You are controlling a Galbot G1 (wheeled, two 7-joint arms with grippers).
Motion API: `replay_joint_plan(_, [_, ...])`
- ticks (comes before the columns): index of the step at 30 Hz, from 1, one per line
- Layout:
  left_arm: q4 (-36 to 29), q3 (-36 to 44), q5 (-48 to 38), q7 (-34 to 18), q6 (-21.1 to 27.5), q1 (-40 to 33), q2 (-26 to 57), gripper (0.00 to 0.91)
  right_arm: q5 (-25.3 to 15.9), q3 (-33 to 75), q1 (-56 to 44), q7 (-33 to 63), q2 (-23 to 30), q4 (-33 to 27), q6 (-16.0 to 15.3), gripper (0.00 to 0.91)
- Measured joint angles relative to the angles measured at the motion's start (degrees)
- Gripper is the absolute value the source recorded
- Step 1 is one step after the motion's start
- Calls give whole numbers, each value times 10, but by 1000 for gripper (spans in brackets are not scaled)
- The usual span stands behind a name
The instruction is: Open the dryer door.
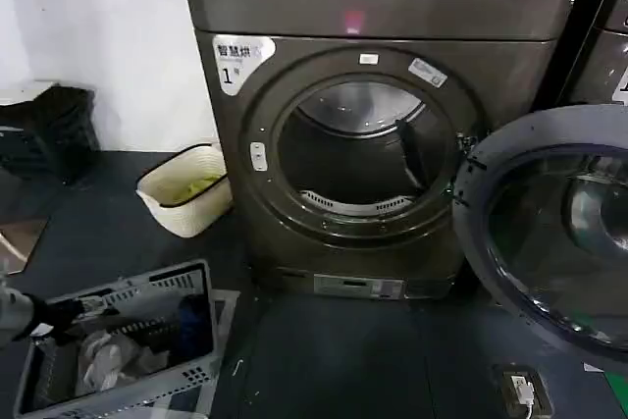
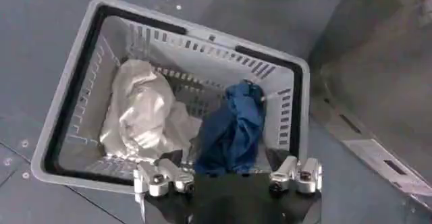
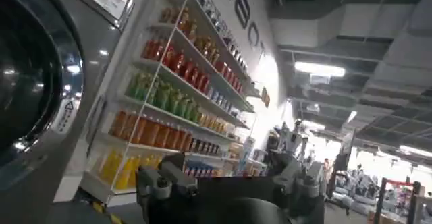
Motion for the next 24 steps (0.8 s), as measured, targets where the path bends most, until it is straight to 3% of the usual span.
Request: replay_joint_plan(24, [5,99,6,-9,0,-106,-13,907,-2,4,0,-7,5,1,5,907])
